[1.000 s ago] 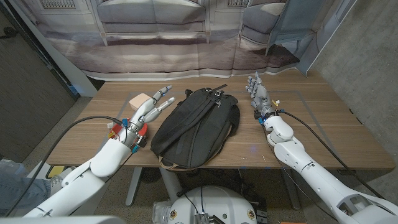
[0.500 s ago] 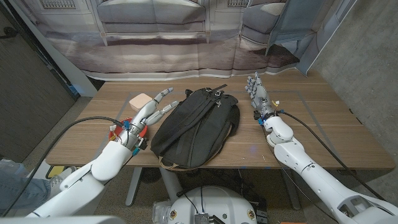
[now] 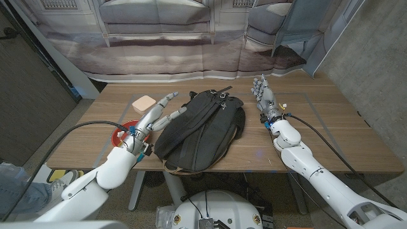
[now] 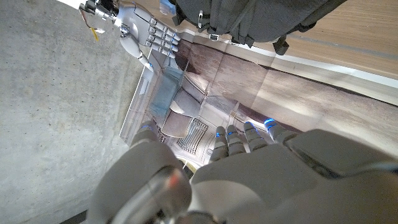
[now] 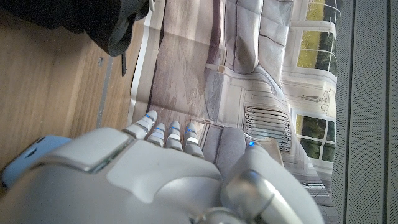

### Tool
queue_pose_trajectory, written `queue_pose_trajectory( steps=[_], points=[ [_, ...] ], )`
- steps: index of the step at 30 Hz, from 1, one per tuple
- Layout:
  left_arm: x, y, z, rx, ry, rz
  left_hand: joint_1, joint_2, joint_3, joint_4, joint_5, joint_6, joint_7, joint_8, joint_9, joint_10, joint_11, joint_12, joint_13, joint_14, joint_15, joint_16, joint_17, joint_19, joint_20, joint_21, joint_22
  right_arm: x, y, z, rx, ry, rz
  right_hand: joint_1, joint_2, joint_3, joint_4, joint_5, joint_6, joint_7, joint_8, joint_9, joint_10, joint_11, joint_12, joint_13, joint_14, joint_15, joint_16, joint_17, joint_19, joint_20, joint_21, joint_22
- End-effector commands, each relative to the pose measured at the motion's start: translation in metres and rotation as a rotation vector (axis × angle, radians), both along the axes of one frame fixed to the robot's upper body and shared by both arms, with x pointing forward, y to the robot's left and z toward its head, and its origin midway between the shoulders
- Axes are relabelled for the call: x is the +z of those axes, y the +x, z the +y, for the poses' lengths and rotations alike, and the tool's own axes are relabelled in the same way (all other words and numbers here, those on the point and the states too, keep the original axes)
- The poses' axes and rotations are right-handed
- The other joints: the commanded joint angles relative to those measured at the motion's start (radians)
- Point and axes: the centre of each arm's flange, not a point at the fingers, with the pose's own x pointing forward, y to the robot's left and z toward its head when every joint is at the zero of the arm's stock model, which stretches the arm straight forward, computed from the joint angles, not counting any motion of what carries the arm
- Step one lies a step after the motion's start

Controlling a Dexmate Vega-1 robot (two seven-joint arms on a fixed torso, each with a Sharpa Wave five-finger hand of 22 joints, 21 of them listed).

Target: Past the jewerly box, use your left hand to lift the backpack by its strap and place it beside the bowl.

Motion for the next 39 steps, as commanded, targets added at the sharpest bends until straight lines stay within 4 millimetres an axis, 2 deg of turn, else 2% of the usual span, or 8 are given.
queue_pose_trajectory(
  steps=[1, 11, 25, 29, 36, 39],
  points=[
    [0.0, -0.003, -0.008, 0.019, 0.033, 0.011, 0.013, -0.002, 0.0, -0.006, 0.006, 0.0, -0.006, 0.0, 0.004, -0.006, 0.0, -0.004, 0.004, -0.006, 0.002, -0.004, 0.004, -0.005, 0.011, -0.003, 0.002, -0.001, 0.0, 0.001, 0.009, -0.002, 0.002, 0.006, 0.001, -0.003, -0.002, 0.0, 0.007, -0.003, -0.002, 0.005, 0.007, 0.0, -0.006, 0.003, 0.008, 0.001, -0.003, 0.001, 0.007, -0.013, -0.003, 0.005],
    [0.002, -0.004, -0.008, 0.057, 0.056, 0.014, 0.028, -0.007, -0.001, -0.015, 0.008, -0.002, -0.007, -0.003, 0.004, -0.01, 0.002, -0.006, 0.005, -0.008, 0.004, -0.004, 0.004, -0.005, 0.031, -0.003, 0.002, -0.002, 0.001, 0.001, 0.006, -0.002, 0.008, 0.006, 0.002, -0.004, -0.003, -0.001, 0.008, -0.003, -0.002, 0.005, 0.007, 0.002, -0.006, 0.003, 0.008, 0.002, -0.003, 0.001, 0.008, -0.013, -0.003, 0.005],
    [-0.001, -0.006, -0.013, 0.162, 0.09, 0.015, 0.047, -0.015, -0.003, -0.028, 0.009, -0.006, -0.009, -0.006, 0.005, -0.015, 0.002, -0.008, 0.005, -0.011, 0.016, -0.004, 0.005, -0.001, 0.041, -0.001, 0.002, 0.001, 0.005, 0.002, 0.01, 0.0, 0.004, 0.006, 0.003, -0.005, -0.003, -0.001, 0.009, -0.004, -0.002, 0.005, 0.009, 0.002, -0.007, 0.003, 0.01, 0.002, -0.003, 0.001, 0.008, -0.012, -0.004, 0.005],
    [-0.002, -0.005, -0.013, 0.155, 0.089, 0.017, 0.054, -0.018, -0.005, -0.032, 0.009, -0.007, -0.008, -0.007, 0.005, -0.016, 0.002, -0.008, 0.005, -0.011, 0.019, -0.004, 0.005, 0.005, 0.059, 0.001, 0.003, 0.002, 0.006, 0.003, 0.013, -0.003, 0.003, 0.005, 0.003, -0.006, -0.003, -0.002, 0.01, -0.004, -0.002, 0.005, 0.009, 0.001, -0.008, 0.003, 0.01, 0.001, -0.003, 0.002, 0.007, -0.012, -0.004, 0.005],
    [-0.005, -0.002, -0.021, 0.167, 0.109, 0.015, 0.06, -0.021, -0.006, -0.036, 0.01, -0.009, -0.01, -0.009, 0.005, -0.017, 0.006, -0.008, 0.006, -0.01, 0.023, -0.003, 0.005, 0.005, 0.061, 0.001, 0.003, 0.002, 0.007, 0.004, 0.016, -0.001, 0.009, 0.005, 0.003, -0.007, -0.003, -0.002, 0.01, -0.004, -0.002, 0.005, 0.009, 0.001, -0.008, 0.003, 0.01, 0.002, -0.003, 0.002, 0.008, -0.012, -0.004, 0.005],
    [-0.006, -0.001, -0.025, 0.168, 0.118, 0.023, 0.063, -0.023, -0.008, -0.038, 0.01, -0.009, -0.01, -0.009, 0.005, -0.019, 0.004, -0.009, 0.006, -0.009, 0.03, -0.002, 0.006, 0.009, 0.069, 0.003, 0.003, 0.002, 0.007, 0.003, 0.015, -0.003, 0.007, 0.005, 0.003, -0.007, -0.003, -0.002, 0.011, -0.004, -0.002, 0.005, 0.011, 0.0, -0.008, 0.003, 0.011, 0.001, -0.003, 0.002, 0.007, -0.012, -0.004, 0.005]
  ],
)
